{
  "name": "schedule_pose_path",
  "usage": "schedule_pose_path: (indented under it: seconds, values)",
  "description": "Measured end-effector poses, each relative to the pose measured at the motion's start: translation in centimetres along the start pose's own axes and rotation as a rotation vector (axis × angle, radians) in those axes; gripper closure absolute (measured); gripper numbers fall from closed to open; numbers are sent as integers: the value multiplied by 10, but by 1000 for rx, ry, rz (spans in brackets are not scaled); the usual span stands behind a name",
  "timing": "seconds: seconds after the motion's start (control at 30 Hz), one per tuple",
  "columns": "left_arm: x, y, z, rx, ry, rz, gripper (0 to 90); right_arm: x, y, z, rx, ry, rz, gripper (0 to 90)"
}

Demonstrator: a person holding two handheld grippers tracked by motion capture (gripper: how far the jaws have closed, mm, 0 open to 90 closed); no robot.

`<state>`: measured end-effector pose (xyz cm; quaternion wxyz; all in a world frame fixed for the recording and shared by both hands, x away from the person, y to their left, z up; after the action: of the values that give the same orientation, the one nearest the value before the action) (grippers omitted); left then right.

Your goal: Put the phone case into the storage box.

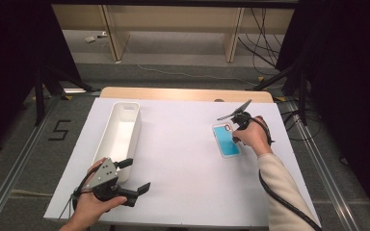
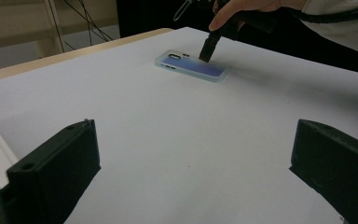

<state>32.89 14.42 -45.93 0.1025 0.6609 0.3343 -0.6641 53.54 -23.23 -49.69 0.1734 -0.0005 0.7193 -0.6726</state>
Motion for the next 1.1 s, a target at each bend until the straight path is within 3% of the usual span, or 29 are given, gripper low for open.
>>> schedule_pose_path:
  seconds: [0.07, 0.1, 0.13, 0.17, 0.2, 0.33, 0.4, 0.7, 0.77, 1.0, 1.1]
  values:
    - [0, 0, 0, 0, 0, 0, 6, 0, 0, 0, -9, 4, -15, 730]
    - [0, 0, 0, 0, 0, 0, 6, -2, 2, 2, -12, -29, -4, 735]
    - [0, 0, 0, 0, 0, 0, 6, -1, 1, 0, -7, 0, -19, 738]
    - [0, 0, 0, 0, 0, 0, 6, -2, 2, 1, -7, -12, -13, 743]
    - [0, 0, 0, -1, -10, 0, 6, -2, 2, 0, -6, 11, -22, 749]
    - [0, 0, 0, 0, -2, 0, 6, -2, 2, 0, -4, 22, -33, 767]
    - [0, 0, 1, -5, -18, -3, 6, -3, 2, -1, -13, 36, -46, 776]
    - [0, 0, 0, -5, -11, -1, 7, -5, 5, 1, 3, 23, -8, 818]
    - [0, 0, 1, -4, -15, -3, 7, -4, 3, -1, 3, 53, -48, 823]
    - [0, -1, 0, -3, -7, 0, 7, -4, 3, -2, 22, 60, -60, 838]
    - [0, -1, 0, -3, -5, 0, 7, -4, 3, -4, 28, 97, -61, 848]
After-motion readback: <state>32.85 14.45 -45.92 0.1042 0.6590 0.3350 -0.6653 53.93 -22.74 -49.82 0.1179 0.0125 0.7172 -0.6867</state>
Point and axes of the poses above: each handheld gripper's, and its own axes: y roughly forward along the jaws, x roughly out of its underside, z roughly to its right, the point moved 5 cm from there along y, roughly forward along the jaws, and after that the axes turned 11 degrees about y, right-handed, at the moved point
